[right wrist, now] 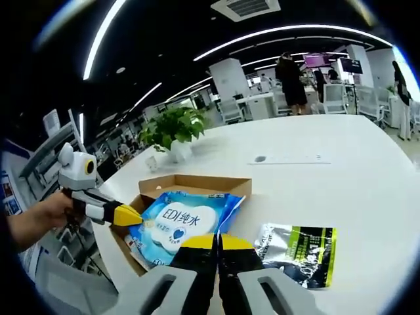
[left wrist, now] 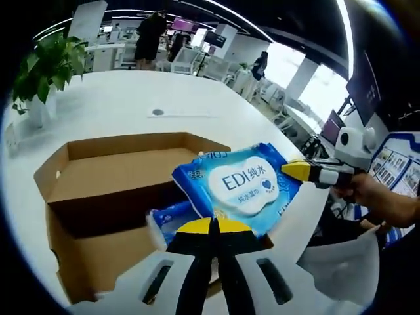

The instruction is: Operate the shoe box by opening the lid, removing the specified soft item, and placing it in the target area until the item is outside and the box remains undamaged.

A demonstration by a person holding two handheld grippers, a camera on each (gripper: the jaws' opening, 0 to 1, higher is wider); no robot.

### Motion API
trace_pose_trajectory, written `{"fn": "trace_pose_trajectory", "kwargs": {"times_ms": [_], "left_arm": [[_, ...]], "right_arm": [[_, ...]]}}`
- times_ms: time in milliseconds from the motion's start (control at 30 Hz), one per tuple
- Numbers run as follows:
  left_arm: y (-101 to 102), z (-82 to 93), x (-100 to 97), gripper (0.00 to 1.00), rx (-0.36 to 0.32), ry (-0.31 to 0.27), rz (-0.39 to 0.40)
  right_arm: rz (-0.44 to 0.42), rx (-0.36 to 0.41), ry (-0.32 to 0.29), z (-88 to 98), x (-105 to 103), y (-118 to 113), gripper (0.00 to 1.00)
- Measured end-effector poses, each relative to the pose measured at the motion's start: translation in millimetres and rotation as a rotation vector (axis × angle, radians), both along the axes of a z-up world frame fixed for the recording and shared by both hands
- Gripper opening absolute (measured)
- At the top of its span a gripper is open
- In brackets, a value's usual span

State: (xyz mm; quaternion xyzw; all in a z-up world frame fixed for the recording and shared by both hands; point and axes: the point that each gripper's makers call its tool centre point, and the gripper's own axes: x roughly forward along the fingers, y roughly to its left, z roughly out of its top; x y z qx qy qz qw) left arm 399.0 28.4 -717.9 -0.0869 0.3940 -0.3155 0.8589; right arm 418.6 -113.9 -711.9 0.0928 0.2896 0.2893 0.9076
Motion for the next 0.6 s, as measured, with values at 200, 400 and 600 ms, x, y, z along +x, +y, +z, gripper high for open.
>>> {"fn": "trace_pose_trajectory", "kwargs": {"times_ms": [200,400,600], "left_arm": [[-10,-0.1,7.5,0.00,-0.006,0.000,-0.017],[-22,2.0,11.4,0.00,-0.019,0.000,-0.027],[-35,3.5,11.4,0.00,-0.026,-0.001,-0.041]], "right_arm": [[-0.013,-0.004,0.002,0.3,1,-12,0.00],[-0.026,-0.003,0.003,1.3,3,-24,0.00],[-0.035,-0.004,0.001,3.3,4,-36,0.00]]}}
